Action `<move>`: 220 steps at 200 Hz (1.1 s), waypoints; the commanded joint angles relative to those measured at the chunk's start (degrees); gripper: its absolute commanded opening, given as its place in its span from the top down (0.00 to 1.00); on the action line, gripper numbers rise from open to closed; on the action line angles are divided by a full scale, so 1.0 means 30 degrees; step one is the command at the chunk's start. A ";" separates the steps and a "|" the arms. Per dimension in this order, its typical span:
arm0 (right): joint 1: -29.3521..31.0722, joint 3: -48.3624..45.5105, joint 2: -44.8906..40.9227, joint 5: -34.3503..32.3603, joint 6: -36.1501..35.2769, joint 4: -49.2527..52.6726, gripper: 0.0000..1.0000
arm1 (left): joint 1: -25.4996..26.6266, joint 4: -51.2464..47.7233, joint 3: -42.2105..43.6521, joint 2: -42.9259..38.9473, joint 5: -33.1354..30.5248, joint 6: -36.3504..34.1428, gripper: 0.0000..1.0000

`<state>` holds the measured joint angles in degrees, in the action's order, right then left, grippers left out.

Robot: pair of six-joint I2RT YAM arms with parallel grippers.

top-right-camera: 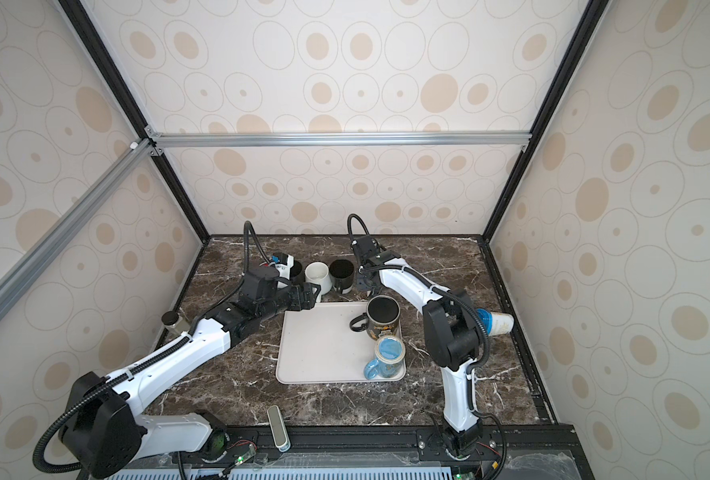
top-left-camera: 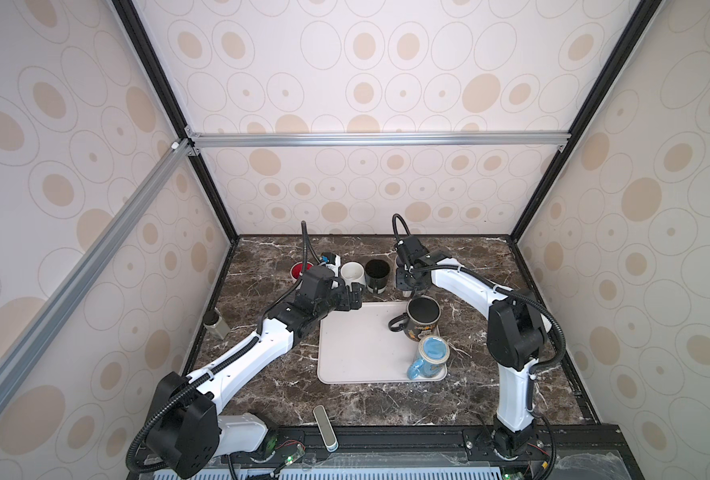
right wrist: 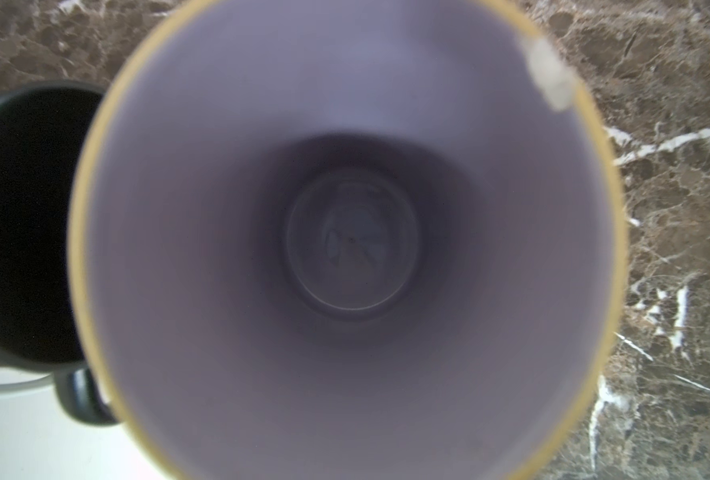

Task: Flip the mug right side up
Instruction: 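Lower the pink mug upright beside the black mug with the right gripper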

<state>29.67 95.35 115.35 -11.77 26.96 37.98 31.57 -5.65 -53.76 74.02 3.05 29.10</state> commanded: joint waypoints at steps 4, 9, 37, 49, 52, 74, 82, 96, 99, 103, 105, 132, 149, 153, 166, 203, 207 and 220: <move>0.0184 0.0680 -0.0363 -0.0566 0.0298 -0.0925 1.00 | 0.0109 0.0389 0.0091 -0.0378 -0.0368 -0.0178 0.05; 0.0188 0.0622 -0.0364 -0.0561 0.0289 -0.1002 1.00 | 0.0110 0.0384 0.0127 -0.0386 -0.0372 -0.0179 0.05; 0.0239 0.0560 -0.0277 -0.0560 0.0280 -0.0997 1.00 | 0.0118 0.0497 0.0418 -0.0421 -0.0415 -0.0020 0.05; 0.0227 0.0560 -0.0147 -0.0539 0.0261 -0.0988 1.00 | 0.0118 0.0627 0.0621 -0.0510 -0.0430 0.0082 0.05; 0.0226 0.0560 -0.0110 -0.0531 0.0259 -0.0950 1.00 | 0.0115 0.0653 0.0673 -0.0504 -0.0430 0.0106 0.05; 0.0244 0.0699 0.0117 -0.0559 0.0317 -0.0747 1.00 | 0.0091 0.0723 0.0821 -0.0569 -0.0533 0.0143 0.05; 0.0286 0.0707 0.0160 -0.0588 0.0322 -0.0717 1.00 | 0.0099 0.0713 0.0862 -0.0597 -0.0573 0.0143 0.05; 0.0305 0.0792 0.0272 -0.0540 0.0329 -0.0718 1.00 | 0.0127 0.0713 0.0897 -0.0664 -0.0605 0.0106 0.05; 0.0290 0.0820 0.0301 -0.0535 0.0304 -0.0696 1.00 | 0.0116 0.0712 0.0909 -0.0673 -0.0621 0.0113 0.05; 0.0317 0.0893 0.0324 -0.0558 0.0304 -0.0665 1.00 | 0.0091 0.0690 0.0950 -0.0678 -0.0635 0.0099 0.05; 0.0330 0.0922 0.0357 -0.0566 0.0309 -0.0615 1.00 | 0.0098 0.0684 0.0940 -0.0693 -0.0635 0.0103 0.05; 0.0400 0.1462 0.0836 -0.0648 0.0432 -0.0065 1.00 | 0.0117 0.0656 0.1088 -0.0755 -0.0716 0.0142 0.05; 0.0467 0.1602 0.1002 -0.0684 0.0467 0.0103 1.00 | 0.0103 0.0639 0.1165 -0.0818 -0.0775 0.0158 0.05; 0.0462 0.1610 0.1014 -0.0723 0.0496 0.0096 1.00 | 0.0105 0.0663 0.1213 -0.0832 -0.0803 0.0144 0.05; 0.0481 0.1652 0.1112 -0.0713 0.0531 0.0185 1.00 | 0.0110 0.0645 0.1277 -0.0858 -0.0868 0.0143 0.05; 0.0539 0.2000 0.1379 -0.0746 0.0650 0.0626 1.00 | 0.0111 0.0638 0.1339 -0.0842 -0.1156 0.0084 0.04; 0.0593 0.2020 0.1404 -0.0745 0.0666 0.0641 1.00 | 0.0096 0.0632 0.1363 -0.0845 -0.1162 0.0084 0.04; 0.0590 0.1983 0.1452 -0.0610 0.0709 0.0693 0.99 | 0.0121 0.0673 0.1438 -0.0855 -0.1163 0.0113 0.04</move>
<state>30.85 98.65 119.81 -12.05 28.16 40.73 31.57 -4.34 -49.74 72.69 0.78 29.17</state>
